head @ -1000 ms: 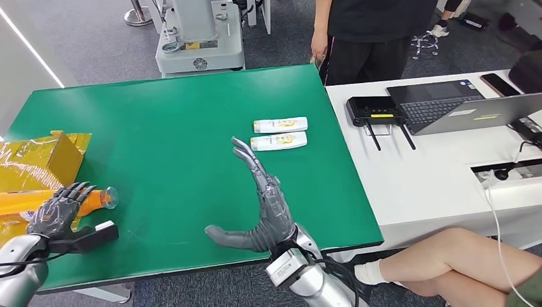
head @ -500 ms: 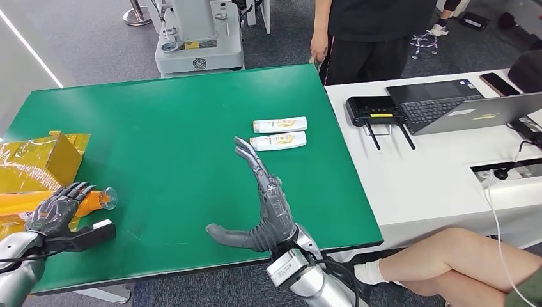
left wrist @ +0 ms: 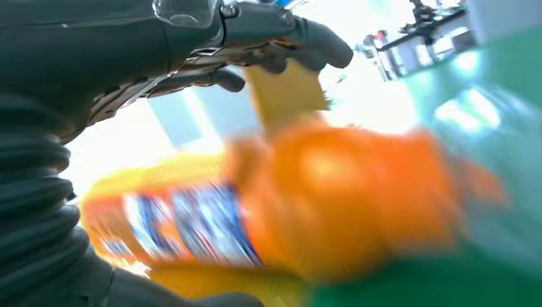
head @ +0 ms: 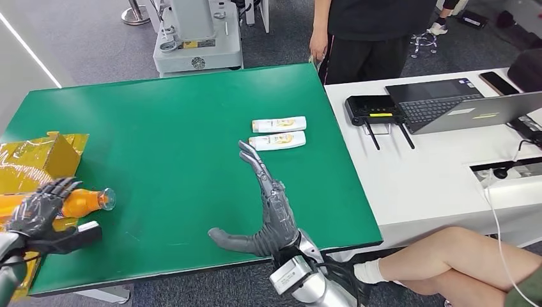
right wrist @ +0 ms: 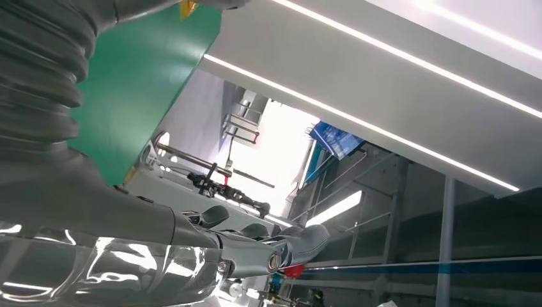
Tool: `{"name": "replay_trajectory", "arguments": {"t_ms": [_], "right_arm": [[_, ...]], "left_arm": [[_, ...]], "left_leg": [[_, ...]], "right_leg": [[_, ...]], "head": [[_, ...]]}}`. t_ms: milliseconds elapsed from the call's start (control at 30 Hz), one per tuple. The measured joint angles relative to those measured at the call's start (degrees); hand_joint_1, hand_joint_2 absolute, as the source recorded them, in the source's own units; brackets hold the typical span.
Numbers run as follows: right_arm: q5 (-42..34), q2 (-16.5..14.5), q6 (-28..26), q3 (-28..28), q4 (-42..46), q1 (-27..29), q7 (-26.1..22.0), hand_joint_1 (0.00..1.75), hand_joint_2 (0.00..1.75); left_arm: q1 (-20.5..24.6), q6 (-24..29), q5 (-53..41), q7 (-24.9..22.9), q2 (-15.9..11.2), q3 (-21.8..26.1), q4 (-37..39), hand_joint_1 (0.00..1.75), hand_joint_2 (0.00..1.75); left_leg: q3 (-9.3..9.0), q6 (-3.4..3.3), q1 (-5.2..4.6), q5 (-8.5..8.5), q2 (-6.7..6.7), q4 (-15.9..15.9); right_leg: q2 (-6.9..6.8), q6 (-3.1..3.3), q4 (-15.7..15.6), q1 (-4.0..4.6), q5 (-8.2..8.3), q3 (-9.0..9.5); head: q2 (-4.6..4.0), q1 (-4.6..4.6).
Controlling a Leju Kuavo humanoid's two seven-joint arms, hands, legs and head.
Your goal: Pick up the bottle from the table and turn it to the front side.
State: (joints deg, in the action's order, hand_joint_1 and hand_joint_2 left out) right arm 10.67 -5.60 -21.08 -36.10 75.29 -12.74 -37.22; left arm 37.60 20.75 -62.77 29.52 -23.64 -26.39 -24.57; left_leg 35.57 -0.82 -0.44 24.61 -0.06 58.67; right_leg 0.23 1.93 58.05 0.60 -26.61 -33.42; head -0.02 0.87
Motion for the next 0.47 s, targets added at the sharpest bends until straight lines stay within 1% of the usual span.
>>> {"name": "replay_trajectory", "arguments": {"t_ms": [67,133,267,467], "right_arm": [[0.72,0.0,-0.21,0.26,1.09,1.5,-0.34,0.0,1.75],[1.31,0.0,-0.09,0.56,2.05,2.67,-0.61,0.0,1.75],[1.31,0.0,0.01,0.9,2.74,3.05,-0.63,0.0,1.75],[1.31,0.01,-0.06,1.18,3.4,3.55,-0.68,0.0,1.75]], "left_arm": [[-1.37,-3.53,2.07,1.24,-4.54,2.08,-9.74,0.0,1.75],[-2.27,-8.89,3.5,1.5,-9.36,4.34,-20.57,0.0,1.75],[-2.63,-10.08,3.58,1.45,-12.57,5.86,-27.3,0.0,1.75],[-3.62,-10.59,3.73,1.16,-14.98,6.92,-31.6,0.0,1.75]], "left_leg": [[0.13,0.06,0.07,0.0,0.07,0.01],[0.25,0.1,0.12,0.0,0.11,0.02],[0.25,0.13,0.12,0.02,0.11,0.01],[0.25,0.13,0.12,0.02,0.12,0.02]], "right_leg": [[0.08,0.03,0.0,0.07,0.01,-0.15],[0.11,0.06,0.0,0.13,0.0,-0.26],[0.11,0.1,-0.01,0.13,-0.02,-0.26],[0.11,0.11,-0.02,0.13,-0.02,-0.26]], "head": [[0.0,-0.01],[0.0,0.01],[0.0,0.02],[0.0,0.01]]}}
